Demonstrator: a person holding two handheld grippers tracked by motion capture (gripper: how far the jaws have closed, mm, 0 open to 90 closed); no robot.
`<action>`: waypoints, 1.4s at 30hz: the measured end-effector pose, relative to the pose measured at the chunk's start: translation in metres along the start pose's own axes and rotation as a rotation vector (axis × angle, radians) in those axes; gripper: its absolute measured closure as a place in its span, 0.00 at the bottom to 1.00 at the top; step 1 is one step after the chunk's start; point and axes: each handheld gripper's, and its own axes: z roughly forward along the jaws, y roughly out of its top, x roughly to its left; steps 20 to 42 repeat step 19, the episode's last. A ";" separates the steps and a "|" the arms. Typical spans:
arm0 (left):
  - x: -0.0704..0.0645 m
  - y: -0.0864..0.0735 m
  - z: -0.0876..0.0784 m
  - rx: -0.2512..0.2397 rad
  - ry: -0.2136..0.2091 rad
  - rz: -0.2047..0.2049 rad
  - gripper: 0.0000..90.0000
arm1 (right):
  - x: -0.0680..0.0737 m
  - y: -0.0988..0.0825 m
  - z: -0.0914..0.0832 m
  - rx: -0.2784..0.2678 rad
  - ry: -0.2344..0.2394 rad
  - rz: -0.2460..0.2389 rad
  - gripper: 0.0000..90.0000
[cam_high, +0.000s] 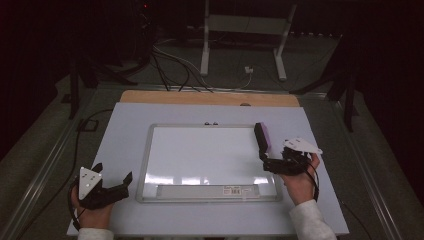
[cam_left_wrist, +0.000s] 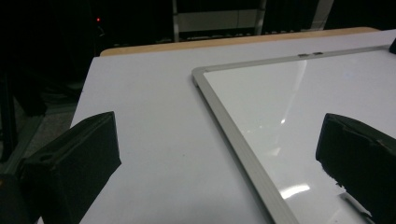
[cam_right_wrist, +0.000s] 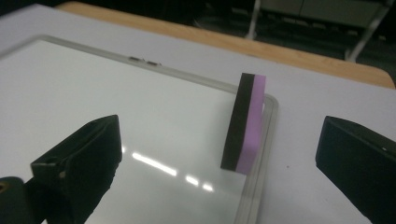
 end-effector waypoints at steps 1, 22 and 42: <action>0.000 0.001 0.000 -0.004 -0.001 -0.001 0.01 | -0.002 -0.005 -0.005 -0.023 0.012 0.013 0.01; -0.002 0.007 -0.004 -0.032 -0.015 0.014 0.01 | -0.012 -0.062 -0.038 -0.168 0.081 -0.015 0.01; -0.002 0.007 -0.004 -0.032 -0.015 0.014 0.01 | -0.012 -0.062 -0.038 -0.168 0.081 -0.015 0.01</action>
